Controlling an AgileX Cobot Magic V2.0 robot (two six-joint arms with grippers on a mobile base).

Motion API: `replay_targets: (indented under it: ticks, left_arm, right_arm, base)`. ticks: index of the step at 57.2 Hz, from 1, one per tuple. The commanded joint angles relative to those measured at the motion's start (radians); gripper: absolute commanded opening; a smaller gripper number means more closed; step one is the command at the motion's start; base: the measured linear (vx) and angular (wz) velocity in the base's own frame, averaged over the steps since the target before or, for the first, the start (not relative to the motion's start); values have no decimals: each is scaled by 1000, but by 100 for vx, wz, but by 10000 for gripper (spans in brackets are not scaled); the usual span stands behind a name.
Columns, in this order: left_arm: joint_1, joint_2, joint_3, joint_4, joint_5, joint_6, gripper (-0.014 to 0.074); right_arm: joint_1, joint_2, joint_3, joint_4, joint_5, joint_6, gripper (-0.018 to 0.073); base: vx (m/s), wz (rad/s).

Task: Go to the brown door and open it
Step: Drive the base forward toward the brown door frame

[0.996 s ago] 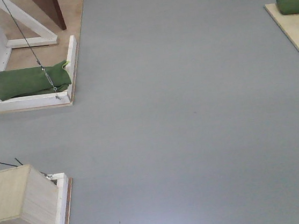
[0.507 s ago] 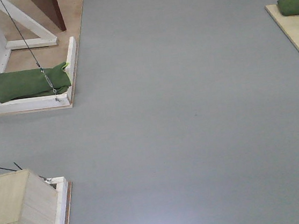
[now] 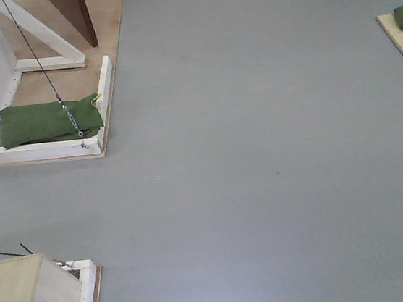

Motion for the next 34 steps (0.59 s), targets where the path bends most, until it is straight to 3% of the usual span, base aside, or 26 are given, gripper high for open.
replay_targets:
  ticks: [1, 34]
  left_arm:
    - [1, -13, -17, 0, -81, -1, -3]
    - [1, -13, -17, 0, -81, -1, -3]
  right_arm:
    - [-3, -14, 5, -7, -79, -6, 0]
    - [-3, -14, 5, -7, -79, -6, 0]
  base:
    - [22, 4]
    - [25, -6]
